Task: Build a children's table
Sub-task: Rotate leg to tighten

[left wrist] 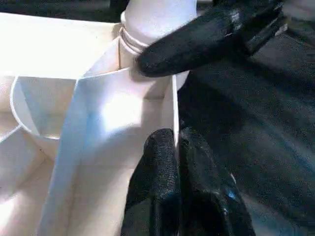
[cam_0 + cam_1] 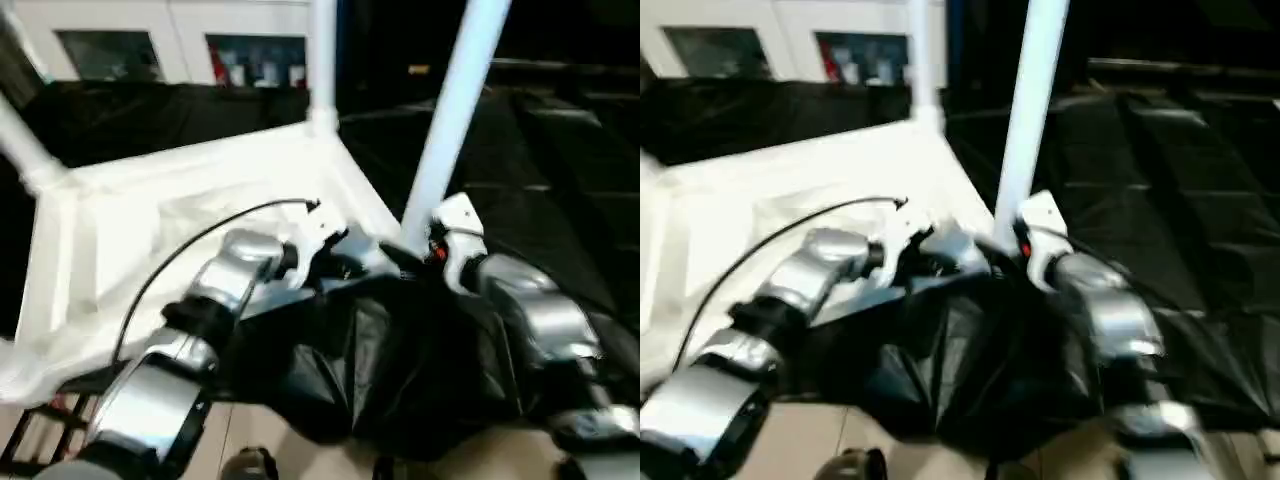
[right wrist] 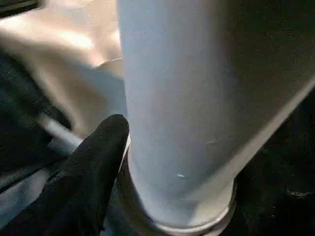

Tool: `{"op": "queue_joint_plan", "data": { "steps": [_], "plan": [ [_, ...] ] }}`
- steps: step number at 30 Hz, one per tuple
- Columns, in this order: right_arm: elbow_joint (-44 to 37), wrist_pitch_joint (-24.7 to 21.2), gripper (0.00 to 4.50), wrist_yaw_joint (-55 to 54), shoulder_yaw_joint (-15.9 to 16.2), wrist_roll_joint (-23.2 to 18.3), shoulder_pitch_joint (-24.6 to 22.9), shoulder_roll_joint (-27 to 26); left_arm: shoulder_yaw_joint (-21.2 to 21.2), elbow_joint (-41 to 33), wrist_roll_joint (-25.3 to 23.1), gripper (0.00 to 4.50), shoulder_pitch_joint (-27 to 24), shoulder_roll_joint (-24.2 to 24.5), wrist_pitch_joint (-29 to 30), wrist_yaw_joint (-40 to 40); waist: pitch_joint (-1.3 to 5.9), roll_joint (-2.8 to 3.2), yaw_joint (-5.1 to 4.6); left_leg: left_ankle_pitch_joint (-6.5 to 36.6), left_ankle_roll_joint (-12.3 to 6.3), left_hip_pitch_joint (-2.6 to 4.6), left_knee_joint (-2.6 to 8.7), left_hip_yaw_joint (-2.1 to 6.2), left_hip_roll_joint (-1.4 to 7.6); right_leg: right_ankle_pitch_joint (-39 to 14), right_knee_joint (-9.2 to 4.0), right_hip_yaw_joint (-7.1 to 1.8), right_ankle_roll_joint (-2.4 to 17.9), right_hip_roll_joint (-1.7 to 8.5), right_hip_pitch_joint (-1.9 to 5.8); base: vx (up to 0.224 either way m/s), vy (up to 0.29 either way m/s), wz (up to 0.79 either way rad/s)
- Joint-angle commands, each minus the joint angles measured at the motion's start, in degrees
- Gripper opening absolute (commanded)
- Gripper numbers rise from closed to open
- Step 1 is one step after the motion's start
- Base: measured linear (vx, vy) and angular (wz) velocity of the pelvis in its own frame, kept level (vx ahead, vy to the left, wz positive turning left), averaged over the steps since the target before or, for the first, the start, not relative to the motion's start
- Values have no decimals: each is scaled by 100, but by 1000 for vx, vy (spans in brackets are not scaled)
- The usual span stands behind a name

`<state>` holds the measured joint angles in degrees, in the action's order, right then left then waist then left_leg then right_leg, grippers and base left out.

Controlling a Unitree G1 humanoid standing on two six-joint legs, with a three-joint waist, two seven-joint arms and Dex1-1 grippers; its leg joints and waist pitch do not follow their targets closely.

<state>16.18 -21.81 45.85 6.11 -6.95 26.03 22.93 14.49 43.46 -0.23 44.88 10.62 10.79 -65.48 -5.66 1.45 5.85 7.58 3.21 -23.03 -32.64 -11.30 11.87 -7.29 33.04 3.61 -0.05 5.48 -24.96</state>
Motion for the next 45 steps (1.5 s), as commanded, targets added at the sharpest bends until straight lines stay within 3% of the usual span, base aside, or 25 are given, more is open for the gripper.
{"op": "queue_joint_plan", "data": {
  "steps": [1, 6, 15, 20, 21, 22, 23, 25, 29, 33, 35, 38, 45],
  "plan": [
    [-436, 70, 343, 778, 439, -200, -160, 151, 149, -535, 341, 0, 86, -135, -221, -617, 479, -64, 21, 1771, -338, 174, 331, 38, 106, -1772, -379, -172, 1211, 224, 351, 0, 0, 0],
    [-810, -30, 327, 1454, 509, -271, -393, 611, 257, -751, 371, 0, -47, 59, -161, -1149, 490, -54, 78, 1771, -349, 180, 322, 39, 114, -1800, -381, -174, 1225, 232, 343, 0, 0, 0],
    [-937, -166, 269, 1590, 575, -404, -459, 651, 324, -887, 380, 0, -156, 187, -116, -1362, 504, -66, 74, 1776, -280, 170, 321, 53, 104, -1886, -372, -167, 1218, 238, 347, 0, 0, 0],
    [-642, -200, 267, 873, 414, -214, -443, 231, 178, -695, 242, 0, -67, 52, -88, -858, 518, -59, 69, 1683, -271, 157, 312, 56, 99, -1796, -356, -165, 1233, 238, 349, 0, 0, 0],
    [-164, -309, 267, -143, 121, -29, -271, -211, 43, -392, 113, 0, 105, -102, -61, -250, 512, -51, 24, 1735, -198, 153, 308, 52, 75, -1896, -367, -161, 1221, 228, 313, 0, 0, 0],
    [-164, -309, 267, -143, 121, -29, -271, -211, 43, -392, 113, 0, 105, -102, -61, -250, 512, -51, 24, 1735, -198, 153, 308, 52, 75, -1896, -367, -161, 1221, 228, 313, 0, 0, 0],
    [-2, -368, 267, -497, 15, 17, -209, -371, -11, -262, 69, 0, 184, -167, -39, -3, 513, -70, -20, 1841, -69, 153, 325, 84, 57, -2172, -389, -129, 1117, 235, 341, 0, 0, 0],
    [304, -503, 266, -1236, -200, 75, -95, -723, -146, 24, 9, 0, 377, -327, 16, 588, 500, -58, -62, 1977, -17, 186, 331, 84, 51, -2333, -430, -134, 1038, 231, 308, 0, 0, 0],
    [811, -573, 266, -2434, -579, 77, 136, -1405, -464, 495, 55, 0, 738, -653, 167, 1598, 512, -51, -113, 1931, -21, 161, 322, 86, 28, -2188, -425, -132, 1027, 224, 318, 0, 0, 0],
    [1041, -261, 266, -2610, -631, 71, 305, -1728, -494, 574, 58, 0, 810, -805, 28, 1722, 533, -39, -103, 1736, -119, 145, 313, 74, 26, -1724, -390, -139, 1097, 216, 351, 0, 0, 0],
    [1023, -241, 322, -2491, -654, -22, 351, -1836, -403, 531, 16, 0, 759, -834, -145, 1507, 532, -36, -97, 1614, -214, 148, 311, 62, 30, -1441, -367, -143, 1193, 205, 360, 0, 0, 0],
    [933, -70, 355, -2456, -461, 194, 327, -1707, -304, 517, -17, 0, 704, -806, -326, 1332, 534, -39, -94, 1570, -259, 144, 309, 60, 34, -1404, -361, -142, 1218, 208, 371, 0, 0, 0],
    [33, 150, 355, -2019, -410, 290, -58, -1076, -81, 551, -130, 0, 589, -724, -793, 995, 510, -80, -66, 1600, -294, 160, 314, 47, 50, -1578, -384, -160, 1116, 213, 361, 0, 0, 0]
  ]
}}
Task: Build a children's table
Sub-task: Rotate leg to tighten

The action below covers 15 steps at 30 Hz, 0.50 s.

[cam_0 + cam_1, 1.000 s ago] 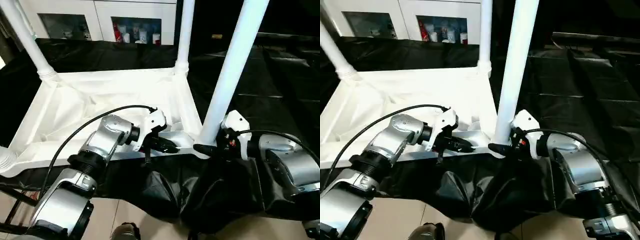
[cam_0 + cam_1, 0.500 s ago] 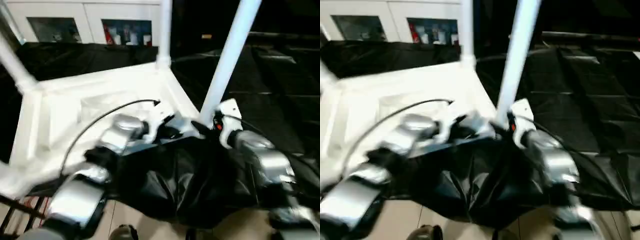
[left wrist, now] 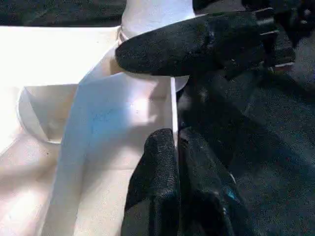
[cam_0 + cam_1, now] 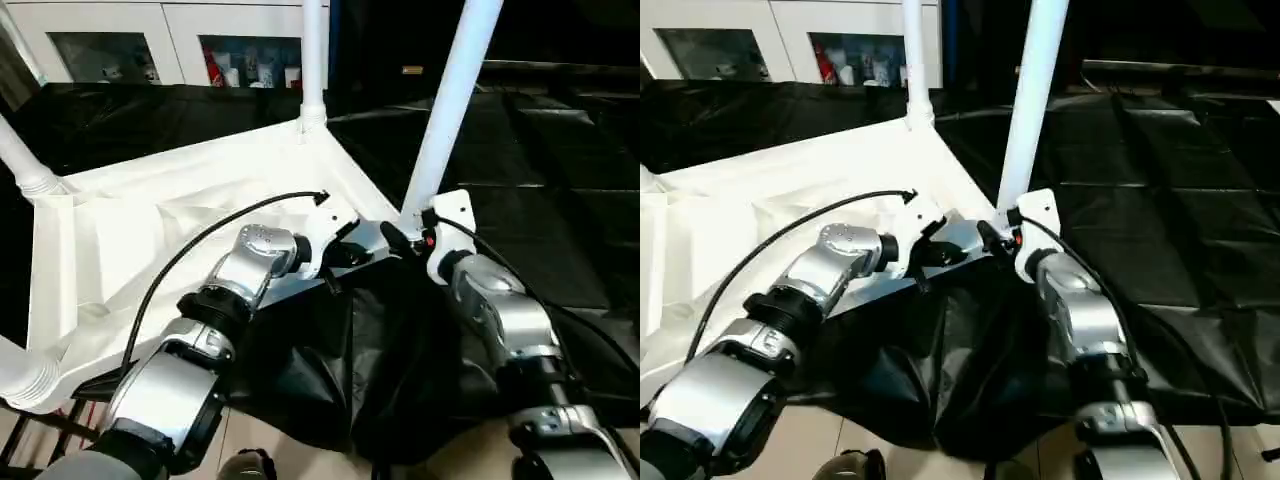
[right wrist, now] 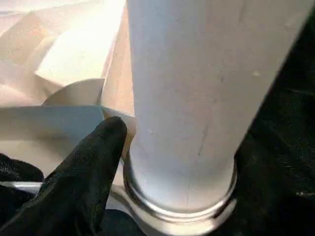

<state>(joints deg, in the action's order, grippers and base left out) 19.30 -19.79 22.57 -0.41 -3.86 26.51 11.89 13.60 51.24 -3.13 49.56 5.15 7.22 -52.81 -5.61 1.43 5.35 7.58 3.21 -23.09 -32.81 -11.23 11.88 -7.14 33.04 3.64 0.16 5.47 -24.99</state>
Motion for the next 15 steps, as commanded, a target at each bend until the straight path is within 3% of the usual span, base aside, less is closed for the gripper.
{"op": "queue_joint_plan", "data": {
  "steps": [1, 4, 5, 6, 7, 9, 12, 15],
  "plan": [
    [-531, -71, 355, 479, 213, -59, -239, 192, 40, -211, 123, 0, 110, -157, -512, -301, 512, -81, 6, 1561, -330, 174, 322, 35, 52, -1518, -369, -169, 1114, 211, 360, 0, 0, 0],
    [-901, -100, 355, 754, 168, -110, -461, 467, 49, -172, 97, 0, 103, -141, -516, -322, 510, -88, 54, 1489, -405, 151, 318, 37, 60, -1443, -351, -171, 1109, 221, 375, 0, 0, 0],
    [-1098, -121, 355, 910, 128, -160, -608, 646, 44, -156, 102, 0, 95, -136, -540, -337, 493, -62, 58, 1556, -410, 160, 323, 35, 58, -1558, -389, -164, 1089, 212, 360, 0, 0, 0],
    [-1407, -187, 355, 1196, 54, -268, -859, 956, 40, -118, 103, 0, 85, -127, -586, -359, 495, -79, 69, 1571, -416, 156, 316, 34, 53, -1607, -381, -166, 1081, 220, 370, 0, 0, 0],
    [-1595, -226, 355, 1365, 2, -346, -1028, 1143, 64, -95, 87, 0, 68, -107, -630, -407, 486, -33, 96, 1571, -422, 160, 319, 42, 60, -1625, -395, -169, 1039, 218, 373, 0, 0, 0],
    [-1922, -303, 355, 1710, -96, -546, -1359, 1447, 96, -50, 59, 0, 37, -77, -696, -460, 484, -71, 120, 1612, -486, 145, 316, 41, 60, -1621, -392, -169, 1016, 218, 393, 0, 0, 0],
    [-2175, -341, 355, 2024, -146, -712, -1706, 1688, 118, -13, 47, 0, 13, -55, -765, -513, 453, -77, 102, 1794, -478, 141, 319, 46, 45, -2074, -458, -145, 922, 226, 370, 0, 0, 0],
    [-2355, -254, 355, 2279, -144, -775, -2011, 1814, 149, -42, 51, 0, -43, -24, -797, -629, 428, -83, 96, 1897, -456, 150, 335, 59, 51, -2450, -504, -137, 816, 229, 343, -186, -55, 0]
  ]
}}
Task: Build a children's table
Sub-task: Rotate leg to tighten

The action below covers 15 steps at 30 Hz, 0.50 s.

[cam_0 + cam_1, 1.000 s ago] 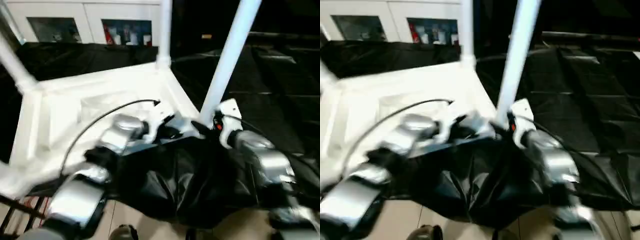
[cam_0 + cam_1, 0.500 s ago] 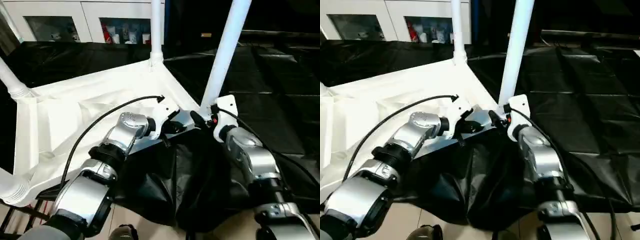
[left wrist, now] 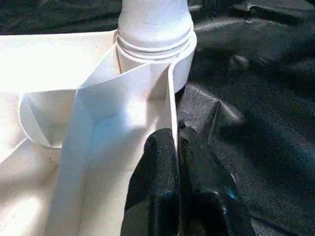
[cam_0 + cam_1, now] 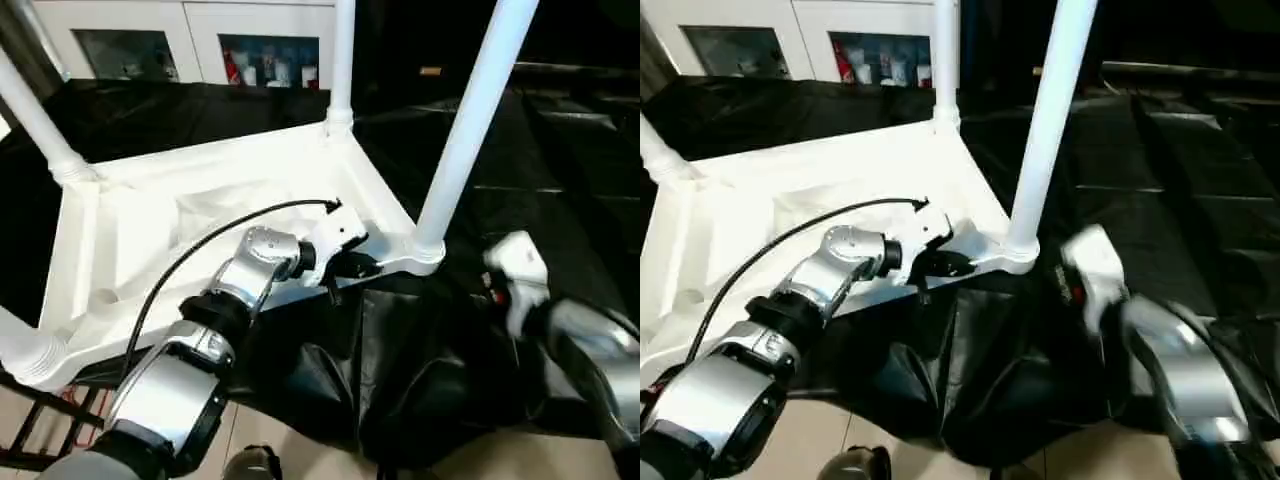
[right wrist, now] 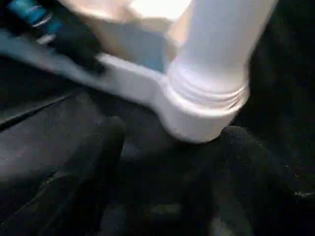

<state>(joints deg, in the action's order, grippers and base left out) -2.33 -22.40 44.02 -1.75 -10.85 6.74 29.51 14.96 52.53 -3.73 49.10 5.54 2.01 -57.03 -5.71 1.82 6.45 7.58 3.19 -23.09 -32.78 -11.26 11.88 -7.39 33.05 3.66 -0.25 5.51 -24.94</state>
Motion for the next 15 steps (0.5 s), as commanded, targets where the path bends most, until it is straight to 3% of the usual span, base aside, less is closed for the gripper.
{"op": "queue_joint_plan", "data": {
  "steps": [1, 3, 4, 5, 6, 9, 11, 15],
  "plan": [
    [-192, 7, 355, 134, -10, -76, -34, 52, 13, -171, 110, 0, 3, -63, -276, -207, 439, -122, -16, 1917, -454, 153, 331, 61, 50, -2474, -515, -135, 844, 223, 331, 0, 0, 0],
    [-254, -2, 355, 159, -10, -126, -91, 81, 6, -189, 117, 0, -18, -60, -289, -248, 435, -126, -27, 1941, -424, 154, 336, 69, 48, -2599, -527, -127, 799, 221, 318, 0, 0, 0],
    [-352, 36, 355, 167, -27, -191, -156, 105, 25, -256, 127, 0, -69, -38, -305, -343, 408, -175, -38, 1951, -435, 149, 339, 60, 46, -2638, -541, -131, 778, 216, 300, 0, 0, 0],
    [-408, 43, 355, 172, -39, -225, -188, 123, 40, -274, 128, 0, -87, -26, -319, -384, 406, -155, -20, 1949, -441, 164, 344, 67, 54, -2726, -539, -139, 737, 224, 294, 0, 0, 0],
    [-444, 46, 355, 129, -45, -209, -207, 128, 60, -305, 117, 0, -114, -13, -349, -391, 394, -197, -34, 1928, -450, 144, 351, 70, 59, -2742, -536, -143, 713, 230, 298, 0, 0, 0],
    [-465, 51, 355, 43, -17, -128, -205, 119, 94, -370, 116, 0, -180, 10, -361, -460, 390, -176, -36, 1922, -449, 150, 353, 70, 60, -2812, -539, -143, 695, 232, 275, 0, 0, 0],
    [-460, -129, 355, 12, -154, -306, -147, 17, 108, -409, 111, 0, -227, 34, -351, -509, 375, -167, -43, 1984, -434, 148, 359, 75, 48, -2989, -564, -136, 630, 240, 273, 0, 0, 0],
    [-465, -257, 395, 15, -272, -473, -68, -22, 106, -417, 98, 0, -249, 70, -340, -526, 376, -158, -45, 2029, -396, 153, 366, 82, 45, -3101, -583, -129, 551, 234, 264, 0, 0, 0]
  ]
}}
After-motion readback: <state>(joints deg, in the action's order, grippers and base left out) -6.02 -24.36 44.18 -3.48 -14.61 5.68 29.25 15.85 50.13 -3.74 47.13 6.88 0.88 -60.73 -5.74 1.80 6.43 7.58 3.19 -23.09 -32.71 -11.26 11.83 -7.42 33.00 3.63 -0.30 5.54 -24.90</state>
